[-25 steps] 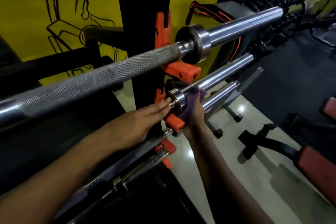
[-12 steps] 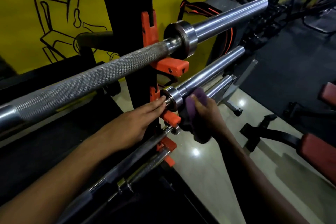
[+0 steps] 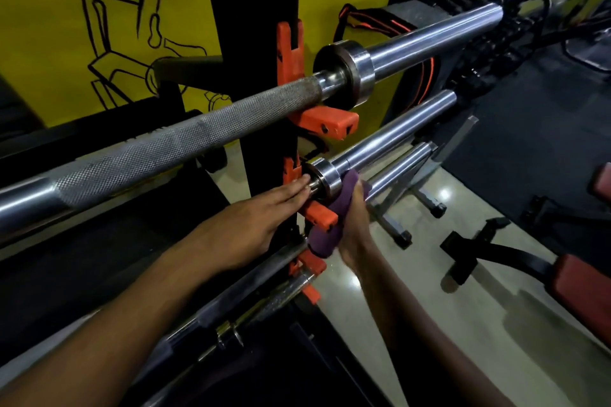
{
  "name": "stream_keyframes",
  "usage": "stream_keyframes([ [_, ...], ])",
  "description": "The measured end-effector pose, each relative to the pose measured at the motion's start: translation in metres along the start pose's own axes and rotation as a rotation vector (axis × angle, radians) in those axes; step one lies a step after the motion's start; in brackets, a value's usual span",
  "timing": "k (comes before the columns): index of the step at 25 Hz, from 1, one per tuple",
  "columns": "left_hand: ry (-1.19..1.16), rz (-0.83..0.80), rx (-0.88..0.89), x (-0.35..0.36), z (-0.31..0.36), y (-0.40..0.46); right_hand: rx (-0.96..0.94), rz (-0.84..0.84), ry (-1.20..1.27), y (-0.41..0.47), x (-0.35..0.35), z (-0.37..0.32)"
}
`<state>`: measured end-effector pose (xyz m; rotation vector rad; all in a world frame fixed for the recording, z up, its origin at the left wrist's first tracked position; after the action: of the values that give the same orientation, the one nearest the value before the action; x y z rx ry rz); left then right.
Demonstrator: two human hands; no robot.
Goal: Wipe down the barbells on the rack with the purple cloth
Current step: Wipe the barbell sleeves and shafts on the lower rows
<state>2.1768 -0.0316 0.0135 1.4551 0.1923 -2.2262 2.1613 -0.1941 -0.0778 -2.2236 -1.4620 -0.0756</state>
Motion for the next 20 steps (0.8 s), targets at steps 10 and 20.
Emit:
stream_keyframes([
  [10, 0.000, -0.005, -0.023, -0.002, 0.000, -0.002, -0.193, 0.015, -0.593, -0.014, -0.022, -0.042],
  [20, -0.027, -0.033, -0.098, -0.005, -0.008, -0.033, -0.921, 0.032, -1.649, -0.036, 0.065, -0.113],
])
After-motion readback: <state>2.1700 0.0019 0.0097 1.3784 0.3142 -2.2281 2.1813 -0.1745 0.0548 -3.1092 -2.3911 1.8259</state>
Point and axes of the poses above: each hand's wrist, its own y-axis towards the middle knuckle, its own x-axis out of the palm, z = x × y, the point moved 9 cm from there along y, towards the middle knuckle, and after that the axes turned 3 degrees about -z, right-handed, at the moved point
